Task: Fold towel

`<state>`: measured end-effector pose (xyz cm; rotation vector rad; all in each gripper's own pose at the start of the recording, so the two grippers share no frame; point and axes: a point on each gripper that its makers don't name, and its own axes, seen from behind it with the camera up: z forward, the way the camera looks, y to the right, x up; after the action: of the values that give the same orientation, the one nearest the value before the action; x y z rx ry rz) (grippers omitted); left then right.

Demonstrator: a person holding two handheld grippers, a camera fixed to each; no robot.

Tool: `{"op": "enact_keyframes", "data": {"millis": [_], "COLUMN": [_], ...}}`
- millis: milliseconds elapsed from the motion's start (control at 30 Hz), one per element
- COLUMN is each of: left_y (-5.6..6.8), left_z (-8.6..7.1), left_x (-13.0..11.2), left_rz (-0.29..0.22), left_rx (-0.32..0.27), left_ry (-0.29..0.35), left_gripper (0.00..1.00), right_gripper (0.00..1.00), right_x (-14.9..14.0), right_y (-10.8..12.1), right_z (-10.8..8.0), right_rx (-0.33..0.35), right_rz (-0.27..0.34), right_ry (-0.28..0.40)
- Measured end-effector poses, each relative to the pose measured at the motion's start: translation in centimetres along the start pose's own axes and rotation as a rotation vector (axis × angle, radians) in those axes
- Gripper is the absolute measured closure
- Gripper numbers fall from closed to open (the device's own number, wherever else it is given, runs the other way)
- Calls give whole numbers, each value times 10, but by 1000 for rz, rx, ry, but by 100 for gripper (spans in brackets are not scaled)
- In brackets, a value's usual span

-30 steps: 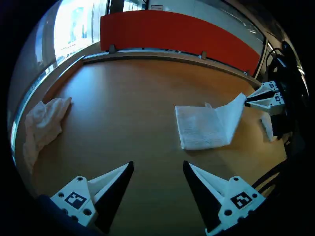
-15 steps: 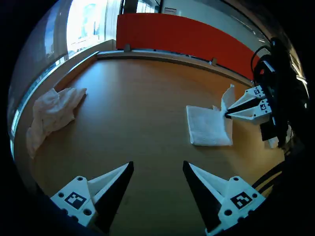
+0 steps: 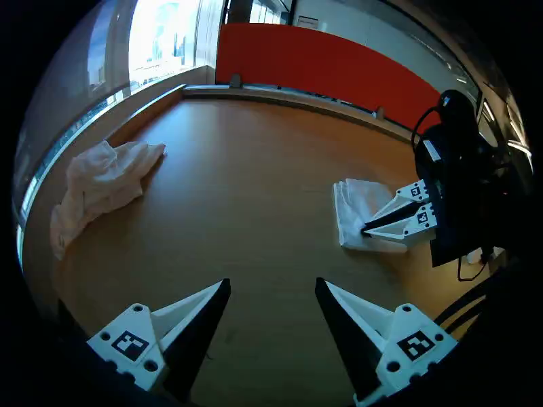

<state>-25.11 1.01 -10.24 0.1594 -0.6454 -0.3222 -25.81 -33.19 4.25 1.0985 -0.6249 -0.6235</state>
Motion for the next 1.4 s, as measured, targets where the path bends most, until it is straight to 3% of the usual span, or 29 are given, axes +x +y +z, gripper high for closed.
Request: {"op": "enact_keyframes", "data": {"millis": [133, 300, 367, 600, 1067, 1400], "left_y": [1, 4, 5, 6, 9, 14], "left_z": [2, 3, 4, 5, 7, 8], "left_x": [0, 2, 4, 8, 10, 7], "left_rz": [0, 4, 5, 11, 16, 22], "left_rx": [-4, -8, -10, -11, -9, -14], "left_ry": [-2, -2, 0, 3, 1, -3], "left_gripper": [7, 7, 7, 7, 7, 7], "right_gripper": [83, 46, 40, 40, 40, 40], "right_x": [0, 1, 1, -10, -62, -86], "right_y": [3, 8, 10, 16, 11, 1], "right_z": [-3, -11, -15, -32, -59, -60], "right_rx": [-5, -20, -27, -62, -120, -140], "right_rz": [5, 14, 20, 54, 140, 203], "right_ry": [2, 13, 18, 25, -13, -33]}}
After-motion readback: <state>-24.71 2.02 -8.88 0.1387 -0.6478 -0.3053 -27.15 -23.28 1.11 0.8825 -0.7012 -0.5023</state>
